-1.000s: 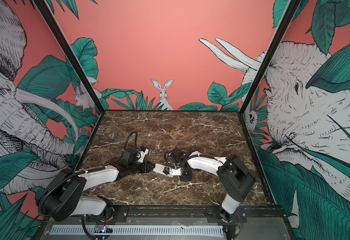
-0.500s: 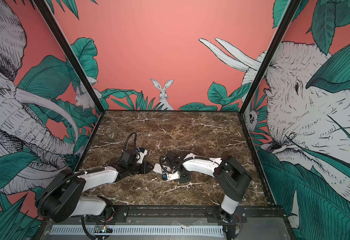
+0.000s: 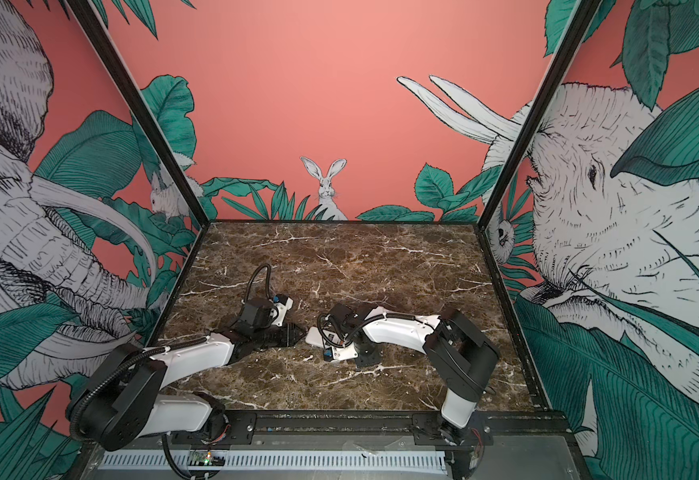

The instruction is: Load the batteries into the remote control

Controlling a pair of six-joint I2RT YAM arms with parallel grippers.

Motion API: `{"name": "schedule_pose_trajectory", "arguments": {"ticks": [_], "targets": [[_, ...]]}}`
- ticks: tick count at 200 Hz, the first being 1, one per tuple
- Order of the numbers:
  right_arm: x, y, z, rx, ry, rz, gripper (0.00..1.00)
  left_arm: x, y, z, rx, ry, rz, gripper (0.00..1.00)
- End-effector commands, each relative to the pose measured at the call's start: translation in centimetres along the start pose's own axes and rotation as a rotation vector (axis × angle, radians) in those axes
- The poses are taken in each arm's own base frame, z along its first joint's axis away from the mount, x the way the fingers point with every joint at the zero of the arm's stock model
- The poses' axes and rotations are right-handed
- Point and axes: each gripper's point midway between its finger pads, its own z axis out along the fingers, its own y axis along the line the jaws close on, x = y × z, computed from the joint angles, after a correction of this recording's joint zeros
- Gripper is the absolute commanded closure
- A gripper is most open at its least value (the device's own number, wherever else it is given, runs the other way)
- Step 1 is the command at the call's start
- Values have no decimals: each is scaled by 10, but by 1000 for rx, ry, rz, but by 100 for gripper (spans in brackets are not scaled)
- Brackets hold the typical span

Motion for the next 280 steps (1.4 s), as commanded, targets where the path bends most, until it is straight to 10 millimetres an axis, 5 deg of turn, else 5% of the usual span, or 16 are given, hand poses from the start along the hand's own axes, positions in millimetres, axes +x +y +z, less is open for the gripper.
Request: {"name": "schedule_pose_trajectory", "arguments": {"ticks": [1,36,69,98,134,173,280], "targets": [[-13,-5,-31,62,-104,72,62,2,4,-1,-12,3,3,65],[-28,-18,-73,146,-261,300,48,1,3,0,-3,1,6,64],[-34,-45,-122,207,-428,799,37,-3,1,-2,-5,-11,17,63],[-28,-45,-135,120,-425,1259,34,-7,0,-1,-5,-27,24,62],[-20,-25,-124,-32,-391,1732,27,-10,-1,-2,4,-41,31,61],[-14,1,-96,-160,-255,2025,26,-19,-6,-5,13,-66,58,60],[21,13,-49,-156,-186,2338,45,-19,-10,-9,31,-90,75,60]]}}
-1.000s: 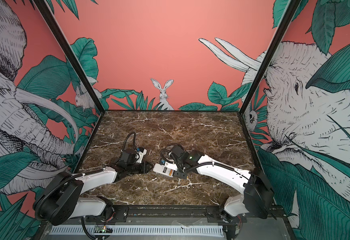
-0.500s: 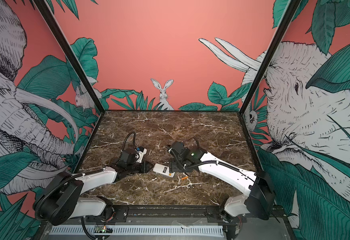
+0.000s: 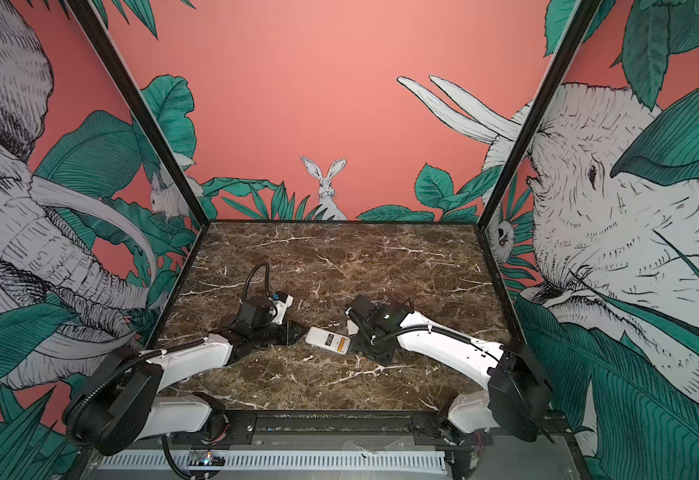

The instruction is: Load the batteries into the remote control

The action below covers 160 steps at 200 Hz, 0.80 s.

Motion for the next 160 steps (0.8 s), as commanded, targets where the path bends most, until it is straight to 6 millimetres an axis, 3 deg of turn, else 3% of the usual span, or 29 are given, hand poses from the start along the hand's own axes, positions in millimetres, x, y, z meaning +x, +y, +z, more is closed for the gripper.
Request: {"name": "schedule_pose_trajectory", "arguments": {"ticks": [1,64,160], "targets": [[-8,-7,6,-7,-35,202,45,-8,-4,-5,14,-45,18,60],[-26,8,25,-8,-37,173,46,-4,-2,-3,14,-36,13,59],[-19,7,56,18,33,165,47,0,2,-1,11,-26,-7,59]]}}
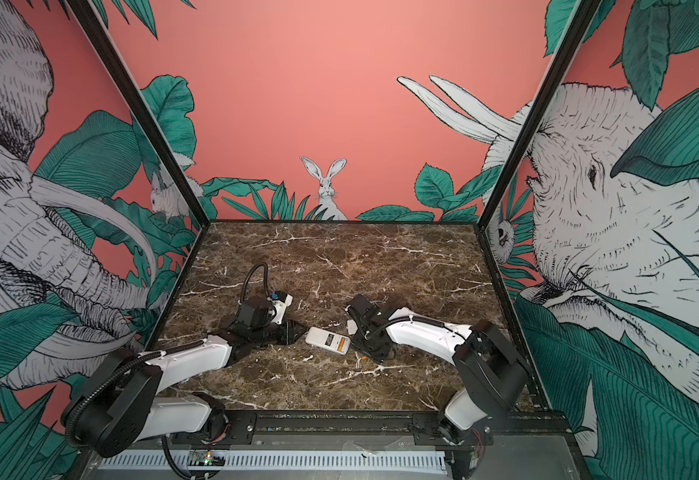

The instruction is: Load the batteries into the remote control

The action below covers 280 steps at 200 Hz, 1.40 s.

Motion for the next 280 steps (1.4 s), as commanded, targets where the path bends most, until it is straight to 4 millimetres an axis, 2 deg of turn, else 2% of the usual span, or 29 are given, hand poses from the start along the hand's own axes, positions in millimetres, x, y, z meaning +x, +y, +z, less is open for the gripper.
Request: {"name": "schedule_pose_trajectory", "arguments": {"ticks": [1,105,131,136,228,242,280], "targets": [[-2,-2,6,12,-3,70,47,3,3,0,-1,-2,-10,59],[-8,-27,20,85,-24,63,53,3,3,0,1,-4,-13,58],[-10,-30,21,90,-24,66,62,3,3,0,-2,-1,-13,58],[-9,-35,27,117,-15,68,64,2,3,0,-1,-2,-12,58],[-5,-46,40,147,28,-103,97,-10,-2,5,-3,27,15,57],[-5,-48,42,146,29,-142,100,-14,-3,9,-5,36,22,57],[-8,-47,45,183,48,-356,100,-30,-11,24,27,51,30,58]]}}
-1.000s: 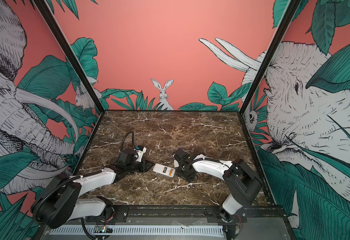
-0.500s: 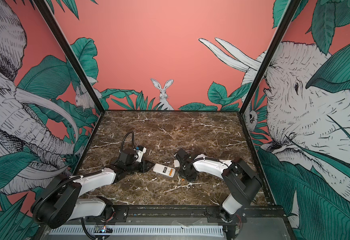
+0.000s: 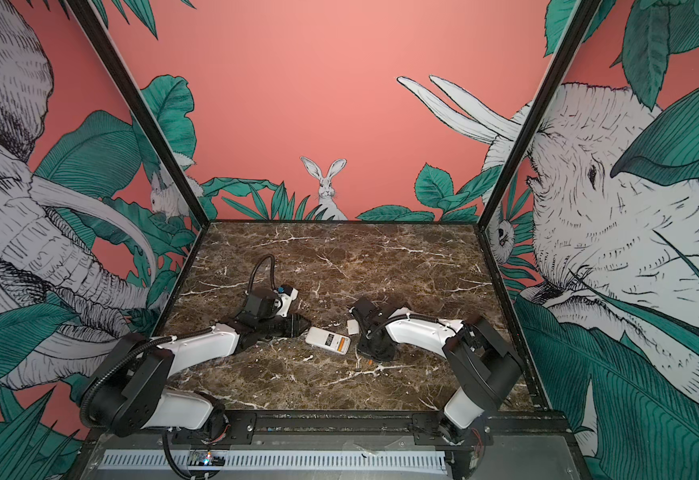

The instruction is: Load the batteries into the remote control

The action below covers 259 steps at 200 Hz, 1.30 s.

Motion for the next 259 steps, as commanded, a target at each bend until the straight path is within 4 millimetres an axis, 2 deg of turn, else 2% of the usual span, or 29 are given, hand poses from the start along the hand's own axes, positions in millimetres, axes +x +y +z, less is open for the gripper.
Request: {"name": "schedule_pose_trajectory", "arguments": {"ticks": [1,37,76,119,154,187,220,259], "targets": [[0,-19,27,103,28,-163,100,-11,-6,6,26,11,19,58],[-11,-12,21,142,19,-394,100,-12,-9,24,18,64,45,59],[-10,-3,23,95,32,-490,100,-4,-9,38,-39,132,91,66],[-18,5,12,82,-9,-583,100,10,-7,43,-76,187,105,70],[-29,21,-10,57,-64,-658,100,20,-8,41,-104,217,115,71],[-34,28,-22,61,-73,-716,100,27,-9,38,-108,232,106,71],[-35,31,-27,72,-69,-757,100,32,-12,35,-104,224,86,71],[-32,21,-22,112,-28,-777,100,34,-11,32,-103,219,82,71]]}}
